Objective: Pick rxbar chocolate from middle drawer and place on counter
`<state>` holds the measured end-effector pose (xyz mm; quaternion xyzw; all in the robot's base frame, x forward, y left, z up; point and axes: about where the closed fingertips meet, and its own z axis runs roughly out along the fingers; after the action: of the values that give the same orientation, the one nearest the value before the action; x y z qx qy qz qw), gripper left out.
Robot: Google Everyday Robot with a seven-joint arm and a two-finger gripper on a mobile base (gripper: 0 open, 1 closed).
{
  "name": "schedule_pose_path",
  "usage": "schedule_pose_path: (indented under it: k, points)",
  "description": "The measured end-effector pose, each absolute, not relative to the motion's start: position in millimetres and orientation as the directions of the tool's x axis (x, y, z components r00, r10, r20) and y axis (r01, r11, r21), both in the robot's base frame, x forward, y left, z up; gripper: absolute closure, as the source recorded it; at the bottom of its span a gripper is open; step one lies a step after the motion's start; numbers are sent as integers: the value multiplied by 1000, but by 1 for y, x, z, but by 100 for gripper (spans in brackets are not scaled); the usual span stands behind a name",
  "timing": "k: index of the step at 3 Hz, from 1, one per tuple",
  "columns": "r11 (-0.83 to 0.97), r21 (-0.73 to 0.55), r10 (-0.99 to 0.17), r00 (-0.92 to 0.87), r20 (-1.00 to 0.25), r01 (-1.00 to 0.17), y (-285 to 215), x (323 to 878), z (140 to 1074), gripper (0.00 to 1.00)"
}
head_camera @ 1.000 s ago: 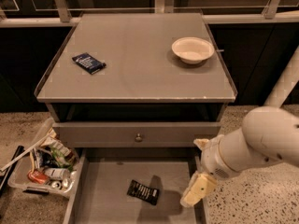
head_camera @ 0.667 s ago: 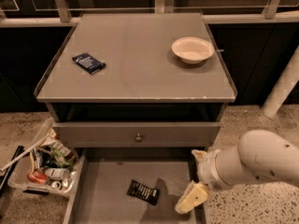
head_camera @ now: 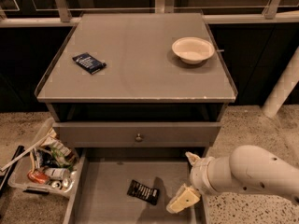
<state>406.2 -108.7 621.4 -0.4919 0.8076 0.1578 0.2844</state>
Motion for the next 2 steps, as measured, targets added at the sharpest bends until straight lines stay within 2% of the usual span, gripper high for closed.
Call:
schedule_pose_path:
  k: [2]
  points:
    - [437,-188,-716,-214,-665,-880,-91,402,601,0]
